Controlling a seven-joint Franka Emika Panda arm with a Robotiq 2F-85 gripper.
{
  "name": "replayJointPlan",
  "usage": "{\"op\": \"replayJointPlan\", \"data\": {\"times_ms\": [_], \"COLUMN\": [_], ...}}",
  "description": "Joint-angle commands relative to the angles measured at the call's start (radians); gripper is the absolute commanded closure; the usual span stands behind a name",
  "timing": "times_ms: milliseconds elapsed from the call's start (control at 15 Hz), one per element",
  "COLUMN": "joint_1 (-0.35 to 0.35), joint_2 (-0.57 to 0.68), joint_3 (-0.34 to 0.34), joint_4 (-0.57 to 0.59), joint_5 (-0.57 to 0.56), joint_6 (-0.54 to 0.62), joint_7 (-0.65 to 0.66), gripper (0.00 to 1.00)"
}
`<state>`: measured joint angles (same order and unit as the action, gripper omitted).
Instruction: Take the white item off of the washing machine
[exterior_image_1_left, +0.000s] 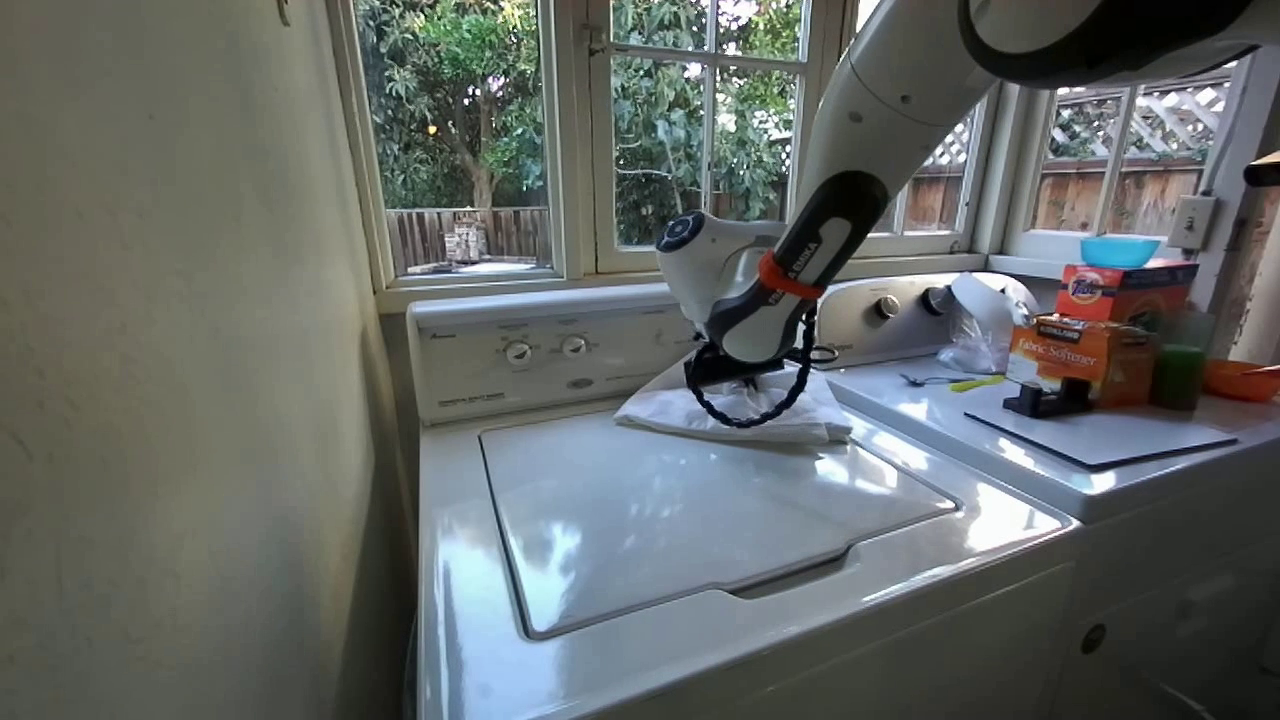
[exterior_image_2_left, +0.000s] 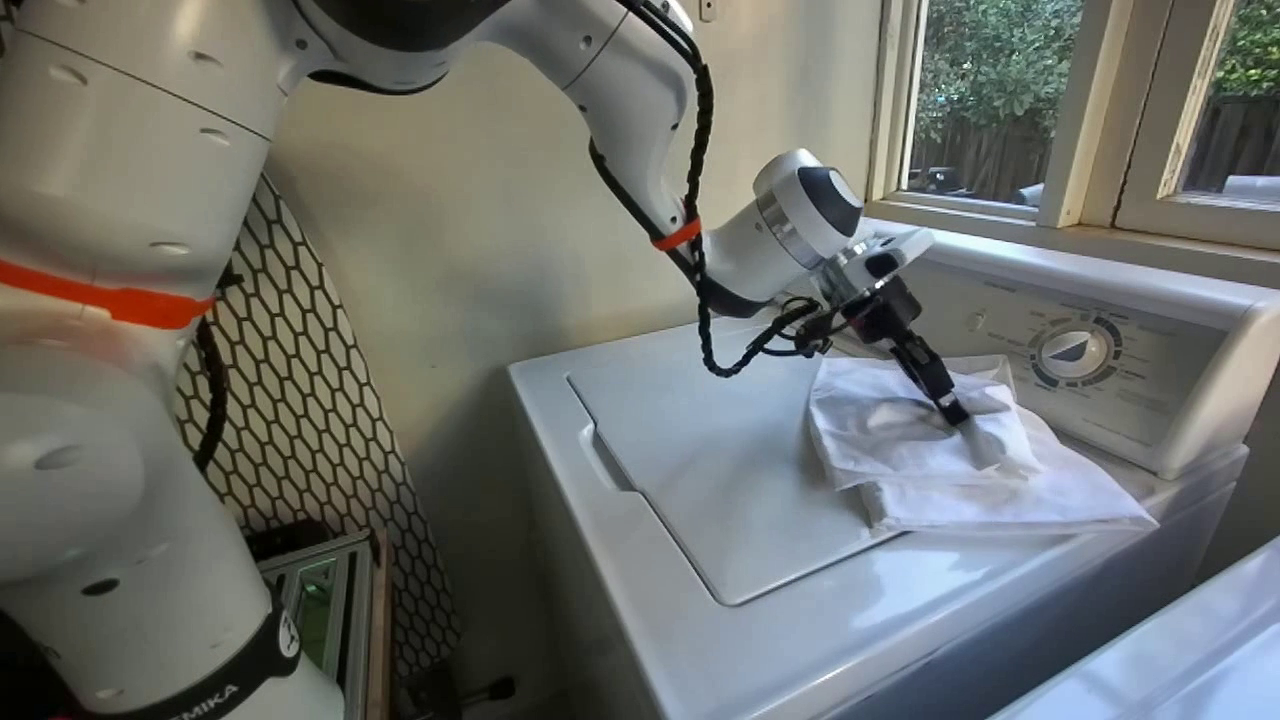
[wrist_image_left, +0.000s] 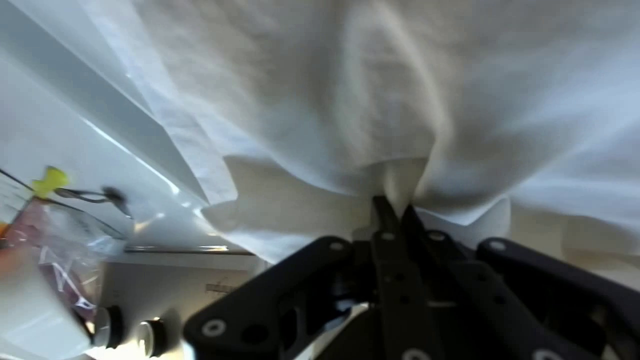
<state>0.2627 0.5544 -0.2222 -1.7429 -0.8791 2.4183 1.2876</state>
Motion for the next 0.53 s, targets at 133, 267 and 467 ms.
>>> {"op": "replayJointPlan", "data": {"times_ms": [133, 267, 467], "joint_1": [-0.064, -0.088, -0.140], "joint_2": [-0.077, -0.060, -0.025], "joint_3": [0.067, 0.052, 0.029], "joint_4": [0.109, 0.187, 0.300], "joint_5": [0.169, 0.169, 0.166], "joint_6": [-0.324, -0.354, -0.386], "joint_7": [-0.020, 0.031, 0.090], "gripper": [0.99, 0.99, 0.99]}}
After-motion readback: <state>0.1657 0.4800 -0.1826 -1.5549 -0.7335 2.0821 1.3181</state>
